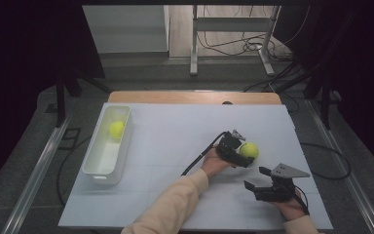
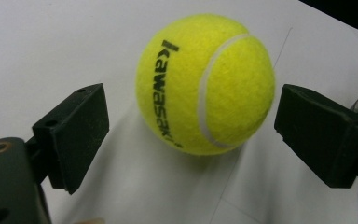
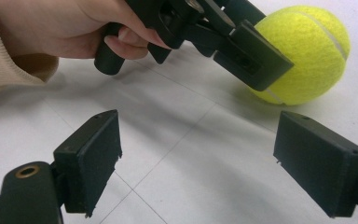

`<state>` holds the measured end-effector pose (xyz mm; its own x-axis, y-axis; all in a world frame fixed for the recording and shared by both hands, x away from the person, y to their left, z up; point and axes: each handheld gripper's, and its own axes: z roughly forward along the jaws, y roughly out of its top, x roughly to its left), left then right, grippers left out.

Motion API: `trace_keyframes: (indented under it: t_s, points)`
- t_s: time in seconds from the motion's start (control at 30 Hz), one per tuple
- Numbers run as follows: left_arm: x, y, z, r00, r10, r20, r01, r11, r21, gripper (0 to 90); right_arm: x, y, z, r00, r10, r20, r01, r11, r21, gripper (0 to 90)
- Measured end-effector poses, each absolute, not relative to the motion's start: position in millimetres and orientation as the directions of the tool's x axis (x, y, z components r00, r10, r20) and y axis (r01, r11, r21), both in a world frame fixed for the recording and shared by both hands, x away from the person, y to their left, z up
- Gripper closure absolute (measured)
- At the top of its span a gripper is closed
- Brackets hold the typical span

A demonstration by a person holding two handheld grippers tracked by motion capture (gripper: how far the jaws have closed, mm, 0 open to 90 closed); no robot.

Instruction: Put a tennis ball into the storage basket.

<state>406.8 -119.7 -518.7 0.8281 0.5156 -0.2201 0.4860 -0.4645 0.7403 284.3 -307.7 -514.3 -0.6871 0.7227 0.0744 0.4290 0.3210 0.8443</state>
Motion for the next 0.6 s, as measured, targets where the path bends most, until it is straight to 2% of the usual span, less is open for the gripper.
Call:
trace_keyframes:
  t_s: [0.2, 0.43, 0.6]
  points:
    - [405.7, -127.1, -519.0, 0.841, 0.497, -0.212, 0.470, -0.478, 0.742, 14.6, 283.8, -309.7, -513.3, -0.683, 0.726, 0.081, 0.430, 0.310, 0.848, 15.6]
    - [406.7, -127.0, -518.8, 0.840, 0.502, -0.204, 0.467, -0.479, 0.743, 24.8, 283.4, -309.8, -513.5, -0.684, 0.725, 0.078, 0.428, 0.313, 0.848, 15.6]
    - [406.9, -126.6, -518.5, 0.837, 0.506, -0.210, 0.473, -0.473, 0.743, 26.6, 283.3, -309.7, -513.6, -0.684, 0.725, 0.077, 0.428, 0.314, 0.847, 15.7]
